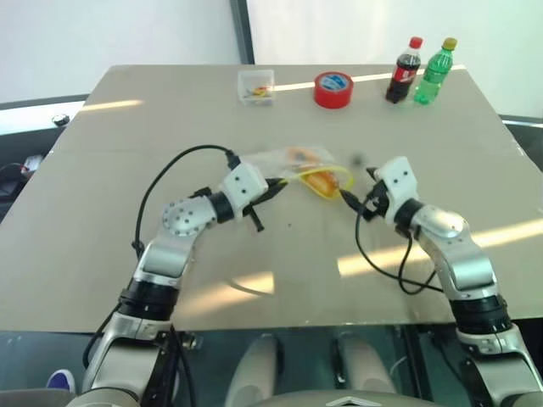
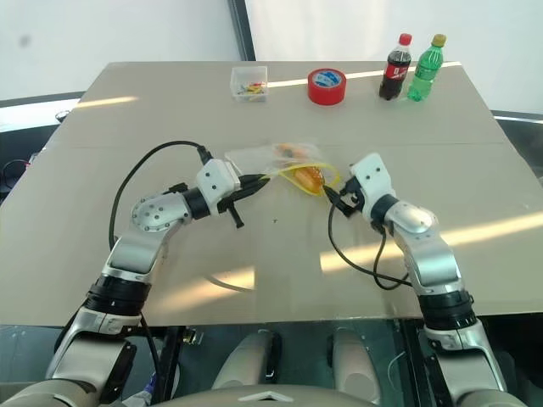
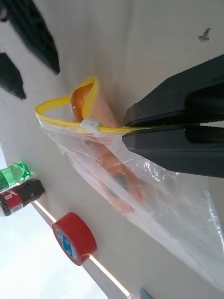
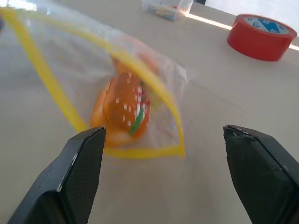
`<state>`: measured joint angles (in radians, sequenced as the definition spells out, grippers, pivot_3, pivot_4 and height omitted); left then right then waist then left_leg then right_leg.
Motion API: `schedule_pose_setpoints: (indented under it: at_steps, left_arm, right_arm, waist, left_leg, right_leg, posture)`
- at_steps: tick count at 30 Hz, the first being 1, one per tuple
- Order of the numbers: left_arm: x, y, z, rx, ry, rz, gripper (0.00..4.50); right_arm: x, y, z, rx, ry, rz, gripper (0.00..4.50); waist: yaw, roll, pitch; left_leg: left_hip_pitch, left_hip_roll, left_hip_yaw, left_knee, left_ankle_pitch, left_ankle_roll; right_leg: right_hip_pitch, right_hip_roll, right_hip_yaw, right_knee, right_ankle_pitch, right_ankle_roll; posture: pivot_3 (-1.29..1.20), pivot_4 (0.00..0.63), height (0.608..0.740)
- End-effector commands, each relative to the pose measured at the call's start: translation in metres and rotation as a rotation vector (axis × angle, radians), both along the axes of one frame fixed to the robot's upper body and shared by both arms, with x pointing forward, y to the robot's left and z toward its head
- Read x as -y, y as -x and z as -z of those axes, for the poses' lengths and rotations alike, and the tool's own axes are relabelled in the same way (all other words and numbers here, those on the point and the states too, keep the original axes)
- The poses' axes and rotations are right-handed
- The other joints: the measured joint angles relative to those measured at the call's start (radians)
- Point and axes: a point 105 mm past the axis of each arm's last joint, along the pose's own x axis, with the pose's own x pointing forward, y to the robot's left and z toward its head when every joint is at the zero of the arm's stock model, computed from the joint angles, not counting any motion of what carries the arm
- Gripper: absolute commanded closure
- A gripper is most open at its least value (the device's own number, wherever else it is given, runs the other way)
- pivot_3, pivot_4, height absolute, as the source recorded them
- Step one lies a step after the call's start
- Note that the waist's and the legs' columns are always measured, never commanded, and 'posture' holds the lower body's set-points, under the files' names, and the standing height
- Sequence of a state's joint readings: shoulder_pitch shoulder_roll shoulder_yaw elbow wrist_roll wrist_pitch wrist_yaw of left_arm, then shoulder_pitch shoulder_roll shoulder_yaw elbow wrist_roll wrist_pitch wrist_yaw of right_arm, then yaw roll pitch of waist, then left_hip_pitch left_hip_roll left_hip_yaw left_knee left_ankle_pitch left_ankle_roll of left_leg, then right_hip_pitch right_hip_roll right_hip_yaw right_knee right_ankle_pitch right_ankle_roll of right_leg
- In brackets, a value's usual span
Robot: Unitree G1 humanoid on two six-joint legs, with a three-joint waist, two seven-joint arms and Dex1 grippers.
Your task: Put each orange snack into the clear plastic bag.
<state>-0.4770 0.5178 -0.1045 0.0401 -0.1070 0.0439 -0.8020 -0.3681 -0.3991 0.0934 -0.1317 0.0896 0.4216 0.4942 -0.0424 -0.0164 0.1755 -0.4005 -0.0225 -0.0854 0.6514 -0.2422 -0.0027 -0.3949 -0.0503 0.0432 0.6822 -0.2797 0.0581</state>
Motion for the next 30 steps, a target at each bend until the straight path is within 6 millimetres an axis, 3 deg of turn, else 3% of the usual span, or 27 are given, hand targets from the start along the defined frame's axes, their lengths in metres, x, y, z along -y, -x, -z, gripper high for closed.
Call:
schedule_pose_setpoints:
  at_steps: [1, 4, 10, 14, 18, 19, 22, 24, 25, 30]
  left_arm:
    - [-0.002, -0.002, -0.017, 0.014, 0.06, -0.003, 4.5]
    - [-0.003, -0.002, -0.02, 0.002, 0.072, 0.001, 4.5]
    - [-0.003, -0.001, -0.02, -0.01, 0.072, 0.005, 4.5]
    - [-0.004, -0.002, -0.02, -0.011, 0.077, 0.0, 4.5]
    - [-0.006, -0.002, -0.021, -0.011, 0.088, -0.007, 4.5]
    - [-0.006, -0.002, -0.021, -0.012, 0.091, -0.008, 4.5]
    - [-0.006, -0.002, -0.023, -0.016, 0.114, -0.015, 4.5]
    - [-0.006, -0.004, -0.027, -0.018, 0.138, -0.019, 4.5]
    - [-0.006, -0.004, -0.029, -0.018, 0.148, -0.021, 4.5]
    - [-0.007, -0.013, -0.05, -0.01, 0.216, -0.034, 4.5]
  right_arm:
    - [0.006, -0.007, 0.006, 0.121, 0.228, 0.019, 0.4]
    - [0.002, -0.014, 0.017, 0.156, 0.309, 0.017, 0.4]
    - [-0.01, -0.036, 0.01, 0.253, 0.321, 0.048, 0.4]
    - [-0.021, -0.041, 0.009, 0.281, 0.329, 0.002, 0.4]
    - [-0.026, -0.041, 0.012, 0.293, 0.349, -0.033, 2.04]
    - [-0.026, -0.042, 0.01, 0.299, 0.336, -0.026, 2.66]
    - [-0.022, -0.044, -0.004, 0.351, 0.308, 0.001, 3.41]
    - [-0.016, -0.044, -0.014, 0.389, 0.323, 0.011, 4.27]
    - [-0.014, -0.044, -0.017, 0.399, 0.334, 0.013, 4.47]
    - [0.01, -0.046, -0.059, 0.488, 0.4, 0.054, 4.47]
  waist:
    - [-0.001, 0.0, 0.0]
    - [-0.001, 0.0, 0.0]
    - [0.0, 0.0, 0.0]
    - [0.002, 0.0, 0.0]
    - [0.001, 0.0, 0.0]
    - [0.001, 0.0, 0.0]
    - [0.001, 0.0, 0.0]
    - [0.001, 0.0, 0.0]
    - [0.001, 0.0, 0.0]
    - [0.004, 0.0, 0.0]
  left_leg:
    - [0.0, 0.0, 0.0, 0.0, 0.0, 0.0]
    - [0.0, 0.0, 0.0, 0.0, 0.0, 0.0]
    - [0.001, 0.001, 0.001, 0.0, 0.0, -0.001]
    - [0.0, 0.001, 0.001, 0.0, 0.001, -0.002]
    - [0.0, 0.0, 0.001, 0.0, 0.001, -0.002]
    - [0.0, 0.0, 0.001, 0.0, 0.001, -0.002]
    - [0.0, 0.001, 0.001, 0.0, 0.001, -0.002]
    - [0.0, 0.001, 0.001, 0.0, 0.001, -0.002]
    - [0.0, 0.001, 0.001, 0.0, 0.001, -0.002]
    - [-0.001, 0.001, 0.0, 0.0, 0.001, -0.002]
  right_leg:
    - [0.0, 0.0, 0.0, 0.0, 0.0, 0.0]
    - [0.0, 0.0, 0.0, 0.0, 0.0, 0.0]
    - [0.0, 0.001, 0.001, 0.001, 0.0, 0.0]
    - [0.0, 0.0, 0.001, -0.001, 0.0, 0.0]
    - [0.0, 0.0, 0.001, -0.001, 0.0, 0.0]
    - [0.0, 0.0, 0.001, -0.001, 0.0, 0.0]
    - [0.0, 0.0, 0.001, -0.001, 0.0, 0.0]
    - [0.0, 0.0, 0.001, -0.001, 0.0, 0.0]
    - [0.0, 0.0, 0.001, -0.001, 0.0, 0.0]
    - [0.0, 0.0, 0.0, -0.001, 0.0, 0.0]
  posture:
    - [0.0, 0.15, 0.74]
    - [0.0, 0.15, 0.74]
    - [0.0, 0.15, 0.74]
    - [0.0, 0.15, 0.74]
    - [0.0, 0.15, 0.74]
    - [0.0, 0.15, 0.74]
    - [0.0, 0.15, 0.74]
    - [0.0, 0.15, 0.74]
    - [0.0, 0.15, 0.74]
    - [0.0, 0.15, 0.74]
